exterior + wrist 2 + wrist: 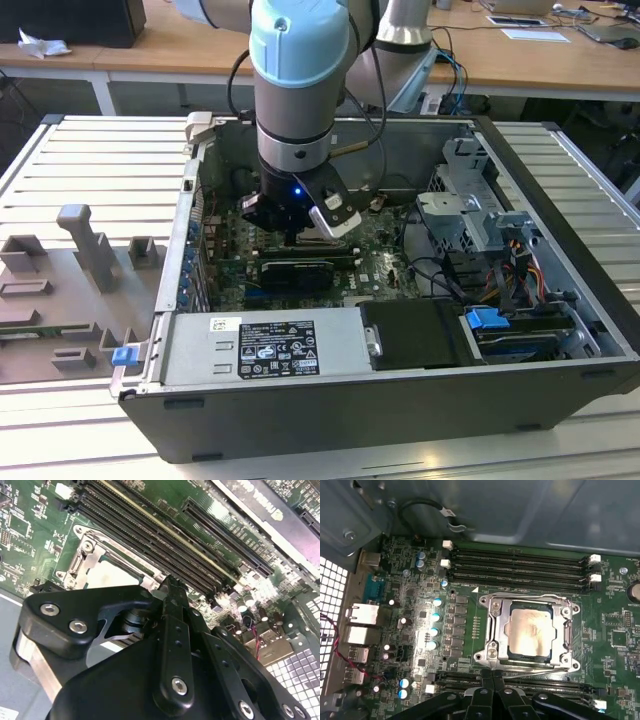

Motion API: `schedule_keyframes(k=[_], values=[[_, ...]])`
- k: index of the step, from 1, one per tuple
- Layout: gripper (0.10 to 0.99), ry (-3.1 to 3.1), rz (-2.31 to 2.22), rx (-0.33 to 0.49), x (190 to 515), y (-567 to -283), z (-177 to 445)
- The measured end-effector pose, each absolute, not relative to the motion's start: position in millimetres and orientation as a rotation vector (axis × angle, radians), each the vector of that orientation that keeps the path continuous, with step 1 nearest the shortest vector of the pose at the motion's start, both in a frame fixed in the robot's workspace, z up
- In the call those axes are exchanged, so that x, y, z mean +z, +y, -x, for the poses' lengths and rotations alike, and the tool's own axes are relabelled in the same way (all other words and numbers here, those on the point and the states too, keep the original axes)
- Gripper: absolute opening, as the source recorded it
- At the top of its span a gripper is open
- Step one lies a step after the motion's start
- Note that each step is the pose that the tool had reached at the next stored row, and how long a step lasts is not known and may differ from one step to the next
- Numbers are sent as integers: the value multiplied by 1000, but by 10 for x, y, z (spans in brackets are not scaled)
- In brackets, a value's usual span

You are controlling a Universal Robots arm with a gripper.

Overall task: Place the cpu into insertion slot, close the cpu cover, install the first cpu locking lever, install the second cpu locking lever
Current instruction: 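Install the second cpu locking lever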

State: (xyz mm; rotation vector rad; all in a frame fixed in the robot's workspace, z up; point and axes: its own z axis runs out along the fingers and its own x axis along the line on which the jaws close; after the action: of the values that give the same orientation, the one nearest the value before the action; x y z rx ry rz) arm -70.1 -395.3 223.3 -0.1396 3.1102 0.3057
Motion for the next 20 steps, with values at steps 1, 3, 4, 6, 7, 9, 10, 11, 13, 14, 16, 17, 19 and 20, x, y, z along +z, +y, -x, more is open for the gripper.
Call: schedule_keyframes(k=[1, 3, 4, 6, 7, 9, 10, 11, 13, 14, 16, 17, 19, 20], values=[[106, 3110, 140, 306, 2232, -3953, 703], [106, 3110, 140, 306, 2231, -3954, 705], [106, 3110, 140, 306, 2230, -3953, 705], [106, 3110, 140, 306, 2230, -3953, 705], [106, 3110, 140, 306, 2230, -3953, 705], [106, 3110, 139, 306, 2227, -3954, 711], [106, 3110, 139, 306, 2223, -3958, 713], [106, 3110, 140, 307, 2217, -3959, 716], [106, 3110, 140, 307, 2197, -3964, 730], [106, 3110, 140, 307, 2185, -3966, 739], [106, 3110, 140, 309, 2160, -3969, 755], [106, 3110, 140, 311, 2151, -3969, 760], [106, 3108, 140, 326, 2076, -3969, 779], [106, 3107, 139, 329, 2069, -3969, 780]])
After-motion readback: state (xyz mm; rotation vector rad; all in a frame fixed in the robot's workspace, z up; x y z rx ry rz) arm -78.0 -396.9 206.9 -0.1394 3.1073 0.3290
